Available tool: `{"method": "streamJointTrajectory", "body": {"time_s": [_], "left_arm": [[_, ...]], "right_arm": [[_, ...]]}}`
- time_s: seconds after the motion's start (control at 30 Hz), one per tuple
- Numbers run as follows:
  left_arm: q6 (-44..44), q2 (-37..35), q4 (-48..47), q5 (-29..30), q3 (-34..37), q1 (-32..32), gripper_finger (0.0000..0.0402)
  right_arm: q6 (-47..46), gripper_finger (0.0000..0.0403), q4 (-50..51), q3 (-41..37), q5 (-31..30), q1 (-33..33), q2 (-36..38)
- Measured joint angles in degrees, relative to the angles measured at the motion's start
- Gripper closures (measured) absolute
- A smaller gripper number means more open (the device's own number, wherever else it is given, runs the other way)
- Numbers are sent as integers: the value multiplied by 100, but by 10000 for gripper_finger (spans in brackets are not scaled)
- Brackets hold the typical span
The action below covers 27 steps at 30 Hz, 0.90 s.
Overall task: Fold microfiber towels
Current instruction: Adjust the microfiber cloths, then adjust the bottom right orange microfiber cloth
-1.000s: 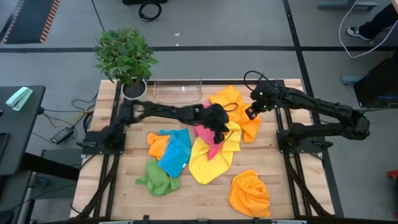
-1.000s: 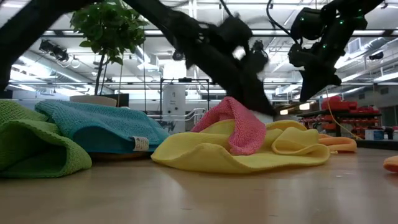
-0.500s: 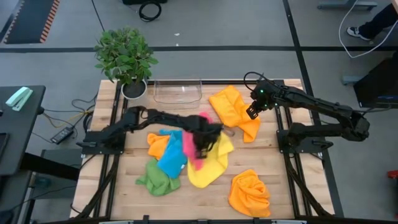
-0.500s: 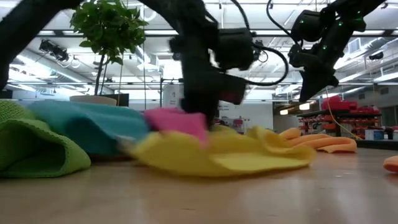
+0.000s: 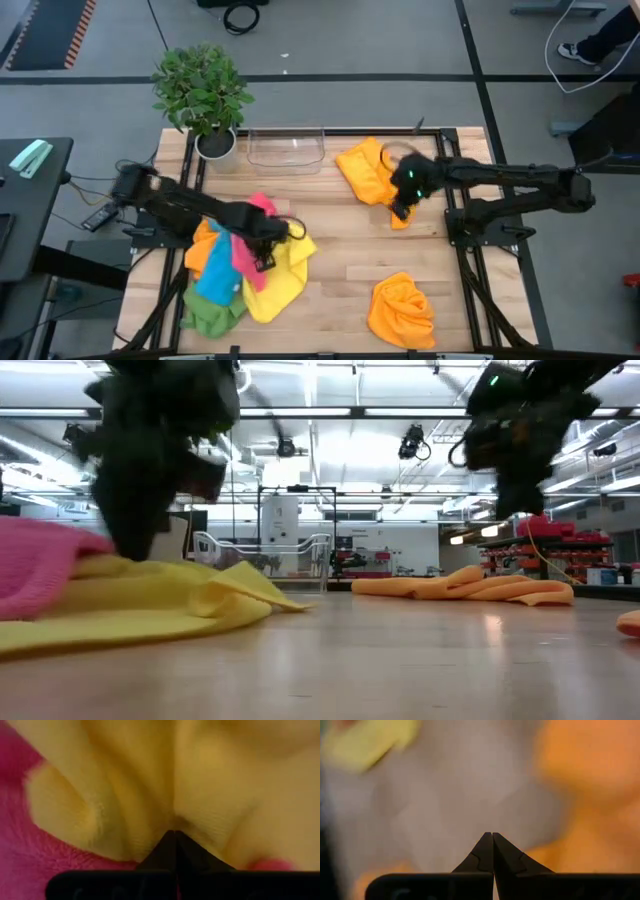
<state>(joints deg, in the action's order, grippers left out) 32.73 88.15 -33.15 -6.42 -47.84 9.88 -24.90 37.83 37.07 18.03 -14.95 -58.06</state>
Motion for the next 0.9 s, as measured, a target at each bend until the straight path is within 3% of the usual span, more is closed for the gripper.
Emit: {"method": "streamJointTrajectory", "body": {"time_s": [0.2,0.3,0.43,0.67,0.9], "left_arm": [[-201,-1256,1263,193,473,-103,399],[-466,-1594,1332,521,673,-251,398],[-833,-1872,1840,541,991,-457,399],[-1326,-1968,2165,43,1198,-604,395],[-1549,-2119,2260,-681,894,-579,395]], "right_arm": [[-1761,399,331,16,690,2724,-17],[-2935,399,-372,16,404,3986,-361],[-4410,399,-1481,20,-182,5082,-1176],[-5410,399,-2068,160,-310,5545,-2785],[-4604,399,-2213,771,-600,4651,-3739]]}}
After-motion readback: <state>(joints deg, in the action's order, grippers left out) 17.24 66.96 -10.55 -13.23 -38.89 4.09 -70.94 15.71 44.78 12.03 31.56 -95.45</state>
